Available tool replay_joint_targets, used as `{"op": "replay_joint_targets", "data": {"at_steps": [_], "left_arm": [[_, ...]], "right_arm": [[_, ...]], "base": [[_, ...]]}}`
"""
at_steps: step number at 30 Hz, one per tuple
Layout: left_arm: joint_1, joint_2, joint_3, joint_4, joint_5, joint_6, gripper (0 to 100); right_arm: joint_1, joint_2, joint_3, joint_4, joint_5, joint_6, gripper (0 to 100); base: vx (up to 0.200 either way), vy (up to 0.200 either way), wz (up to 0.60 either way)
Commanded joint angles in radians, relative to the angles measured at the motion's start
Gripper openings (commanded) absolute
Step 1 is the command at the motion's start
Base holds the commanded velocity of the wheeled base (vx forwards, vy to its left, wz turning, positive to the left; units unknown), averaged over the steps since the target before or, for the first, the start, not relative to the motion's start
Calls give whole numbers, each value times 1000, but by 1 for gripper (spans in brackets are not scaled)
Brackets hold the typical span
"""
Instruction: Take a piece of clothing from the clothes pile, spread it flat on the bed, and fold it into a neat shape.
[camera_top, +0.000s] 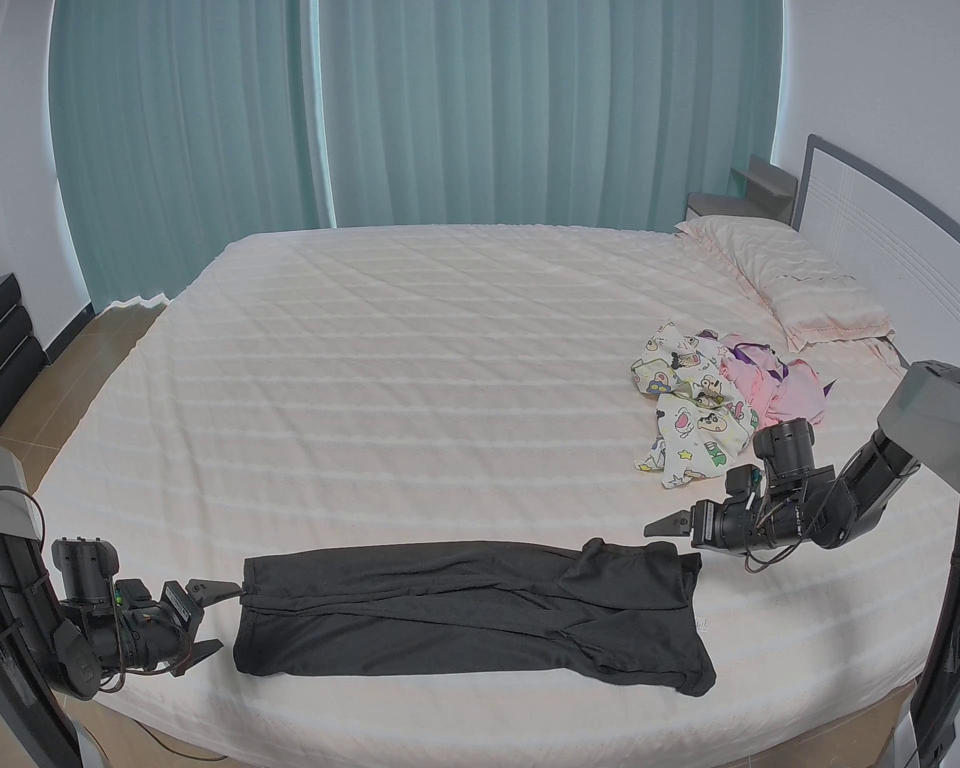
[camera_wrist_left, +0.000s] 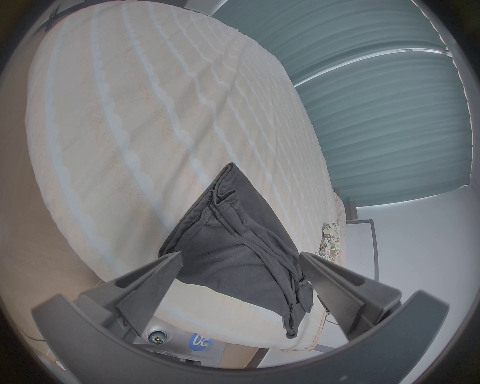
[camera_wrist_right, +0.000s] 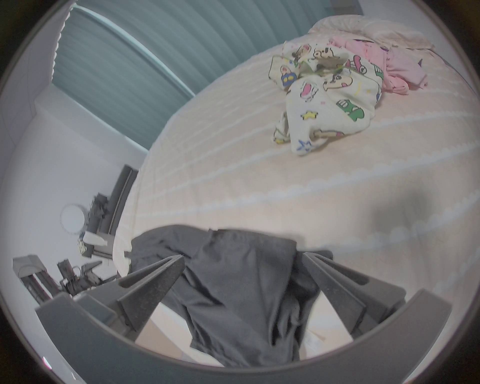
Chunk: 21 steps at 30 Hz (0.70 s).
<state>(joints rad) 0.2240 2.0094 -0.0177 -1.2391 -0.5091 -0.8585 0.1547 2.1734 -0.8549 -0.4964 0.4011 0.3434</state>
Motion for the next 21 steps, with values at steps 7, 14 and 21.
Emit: {"op": "replay_joint_targets", "data": {"at_steps": [7, 14, 21], "left_arm": [[-9, 2, 15, 0, 23, 1, 100], [-11, 2, 15, 0, 24, 1, 100], [-11, 2, 15, 0, 24, 1, 100]], "right_arm": [[45, 121, -15, -82, -51, 62, 100], [40, 140, -24, -79, -73, 62, 0], [25, 134, -24, -76, -96, 58, 0]], "base": [[0, 0, 0], [0, 0, 0], [0, 0, 0]]}}
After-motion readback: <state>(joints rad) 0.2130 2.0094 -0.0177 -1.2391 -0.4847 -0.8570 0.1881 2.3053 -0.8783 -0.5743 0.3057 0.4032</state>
